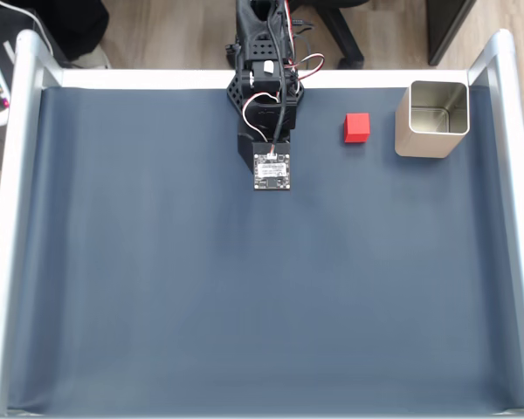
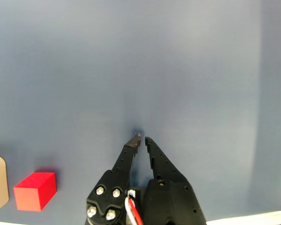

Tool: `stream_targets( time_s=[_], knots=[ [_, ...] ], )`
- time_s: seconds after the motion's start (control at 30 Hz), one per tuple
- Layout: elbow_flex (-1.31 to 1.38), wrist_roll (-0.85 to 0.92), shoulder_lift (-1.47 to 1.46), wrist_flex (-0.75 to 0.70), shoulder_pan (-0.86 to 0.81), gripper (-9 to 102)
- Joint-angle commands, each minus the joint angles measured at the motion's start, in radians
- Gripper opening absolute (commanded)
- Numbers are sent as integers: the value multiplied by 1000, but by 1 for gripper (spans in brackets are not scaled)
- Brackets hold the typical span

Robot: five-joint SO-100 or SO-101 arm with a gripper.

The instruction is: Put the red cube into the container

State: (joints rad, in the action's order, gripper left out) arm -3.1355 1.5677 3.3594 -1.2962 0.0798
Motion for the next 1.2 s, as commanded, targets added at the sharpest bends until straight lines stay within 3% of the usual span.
stream_targets(
  time_s=[0.0, 1.17],
  knots=[
    [5, 0, -3, -6, -6, 1],
    [5, -8, -3, 5, 6, 0]
  ],
)
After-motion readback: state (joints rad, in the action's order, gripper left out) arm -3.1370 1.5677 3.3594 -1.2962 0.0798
